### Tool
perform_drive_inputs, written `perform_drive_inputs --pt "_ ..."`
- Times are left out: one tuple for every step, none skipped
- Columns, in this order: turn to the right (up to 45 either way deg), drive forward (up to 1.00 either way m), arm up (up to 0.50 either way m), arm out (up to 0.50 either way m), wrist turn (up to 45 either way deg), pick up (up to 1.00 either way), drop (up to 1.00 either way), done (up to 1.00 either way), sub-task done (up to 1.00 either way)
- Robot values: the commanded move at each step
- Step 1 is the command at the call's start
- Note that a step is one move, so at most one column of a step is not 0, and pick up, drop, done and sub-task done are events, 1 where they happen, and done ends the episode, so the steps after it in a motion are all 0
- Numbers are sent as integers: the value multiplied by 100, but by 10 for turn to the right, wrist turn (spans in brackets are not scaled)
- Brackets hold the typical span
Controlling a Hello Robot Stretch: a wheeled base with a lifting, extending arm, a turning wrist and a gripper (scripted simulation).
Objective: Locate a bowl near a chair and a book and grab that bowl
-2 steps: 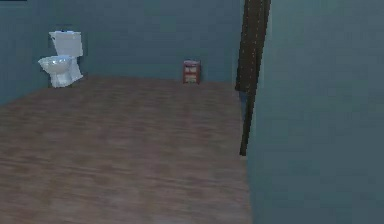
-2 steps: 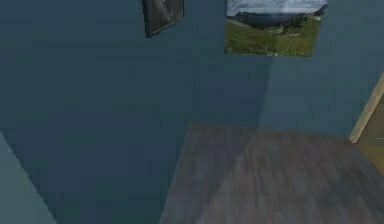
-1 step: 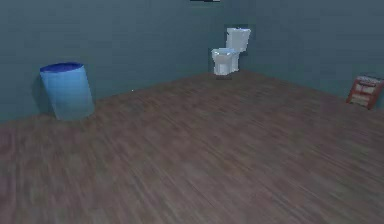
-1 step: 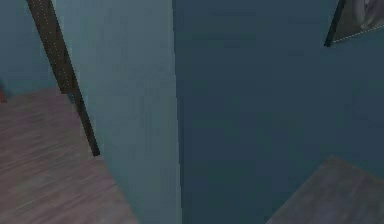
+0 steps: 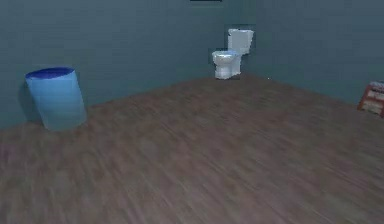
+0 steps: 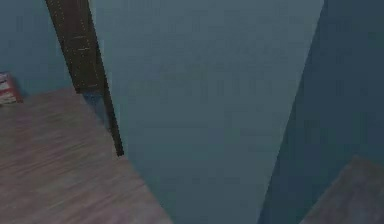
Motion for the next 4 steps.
perform_drive_inputs --pt "450 0 0 0 0 0 0 0 0" --pt "0 100 0 0 0 0 0 0 0" --pt "30 0 0 0 0 0 0 0 0" --pt "0 95 0 0 0 0 0 0 0"
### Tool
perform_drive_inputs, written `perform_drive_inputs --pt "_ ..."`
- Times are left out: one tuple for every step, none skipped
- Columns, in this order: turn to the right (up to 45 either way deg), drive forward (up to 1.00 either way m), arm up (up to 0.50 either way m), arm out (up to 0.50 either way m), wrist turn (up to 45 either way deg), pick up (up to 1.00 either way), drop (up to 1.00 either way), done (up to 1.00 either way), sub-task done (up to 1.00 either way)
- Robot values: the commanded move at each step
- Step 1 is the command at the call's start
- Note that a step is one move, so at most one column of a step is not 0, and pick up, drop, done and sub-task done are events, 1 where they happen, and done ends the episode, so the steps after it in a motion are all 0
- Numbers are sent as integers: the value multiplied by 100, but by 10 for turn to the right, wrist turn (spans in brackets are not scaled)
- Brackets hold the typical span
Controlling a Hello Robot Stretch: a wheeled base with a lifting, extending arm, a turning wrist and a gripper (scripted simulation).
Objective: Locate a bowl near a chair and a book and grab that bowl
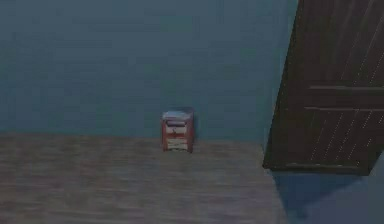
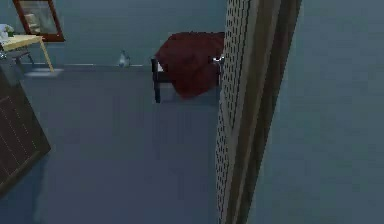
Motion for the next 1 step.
perform_drive_inputs --pt "450 0 0 0 0 0 0 0 0"
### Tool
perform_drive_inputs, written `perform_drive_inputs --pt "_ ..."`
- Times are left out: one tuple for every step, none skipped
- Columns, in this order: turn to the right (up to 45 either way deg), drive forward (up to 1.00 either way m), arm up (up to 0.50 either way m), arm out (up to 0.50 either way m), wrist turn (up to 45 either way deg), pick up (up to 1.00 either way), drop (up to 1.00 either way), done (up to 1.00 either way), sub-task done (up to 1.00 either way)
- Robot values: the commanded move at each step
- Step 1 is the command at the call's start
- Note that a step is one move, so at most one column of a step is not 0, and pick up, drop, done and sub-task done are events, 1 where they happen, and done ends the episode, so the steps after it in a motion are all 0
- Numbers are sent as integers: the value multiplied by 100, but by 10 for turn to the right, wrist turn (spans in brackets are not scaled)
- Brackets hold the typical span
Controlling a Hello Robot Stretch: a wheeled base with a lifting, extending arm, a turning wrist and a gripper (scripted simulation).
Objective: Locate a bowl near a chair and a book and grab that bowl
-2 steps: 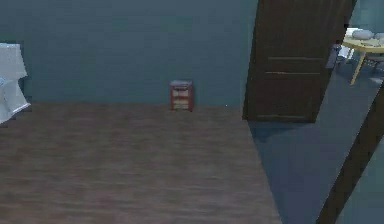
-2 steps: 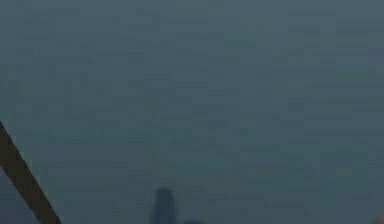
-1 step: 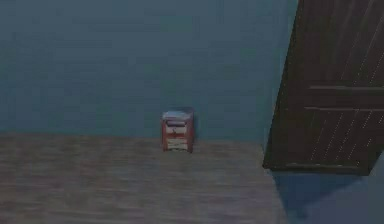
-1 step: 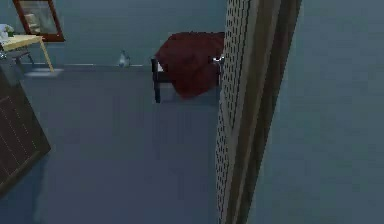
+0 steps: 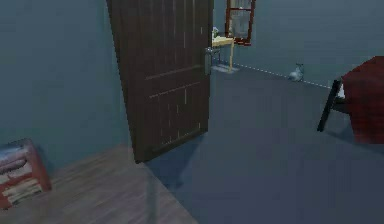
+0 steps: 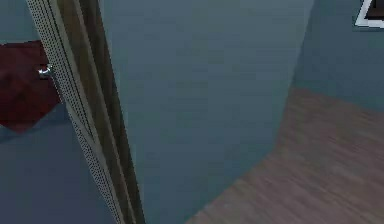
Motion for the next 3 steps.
perform_drive_inputs --pt "210 0 0 0 0 0 0 0 0" --pt "0 100 0 0 0 0 0 0 0" --pt "30 0 0 0 0 0 0 0 0"
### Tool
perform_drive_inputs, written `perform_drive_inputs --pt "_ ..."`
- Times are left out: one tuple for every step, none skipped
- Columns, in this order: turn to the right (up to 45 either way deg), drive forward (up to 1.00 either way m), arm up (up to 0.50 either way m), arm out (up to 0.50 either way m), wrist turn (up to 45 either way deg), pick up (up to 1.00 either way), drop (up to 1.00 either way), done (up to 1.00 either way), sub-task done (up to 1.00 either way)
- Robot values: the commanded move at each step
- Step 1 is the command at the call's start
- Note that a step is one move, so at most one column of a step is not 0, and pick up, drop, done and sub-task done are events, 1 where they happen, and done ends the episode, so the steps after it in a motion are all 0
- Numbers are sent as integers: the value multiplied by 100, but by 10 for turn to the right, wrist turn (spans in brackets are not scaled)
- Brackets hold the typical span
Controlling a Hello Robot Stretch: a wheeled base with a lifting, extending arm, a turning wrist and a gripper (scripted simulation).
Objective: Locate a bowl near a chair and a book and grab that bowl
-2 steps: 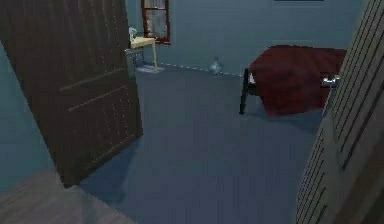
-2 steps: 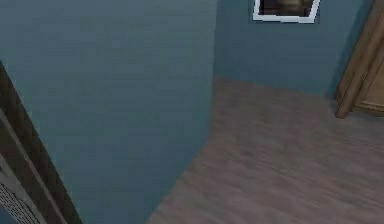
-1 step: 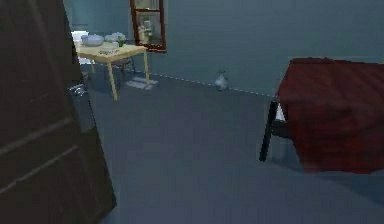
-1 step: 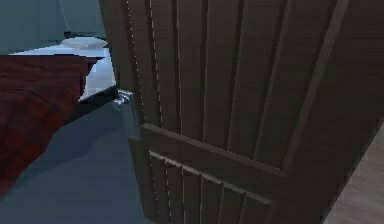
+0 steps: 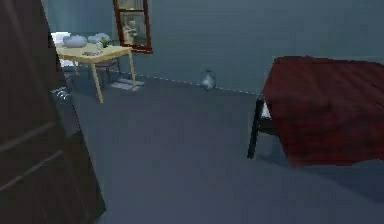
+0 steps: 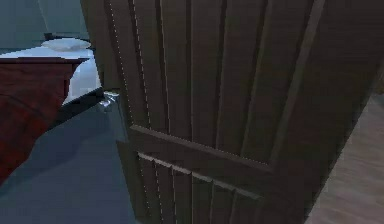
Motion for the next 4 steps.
perform_drive_inputs --pt "0 100 0 0 0 0 0 0 0" --pt "150 0 0 0 0 0 0 0 0" --pt "0 5 0 0 0 0 0 0 0" --pt "-450 0 0 0 0 0 0 0 0"
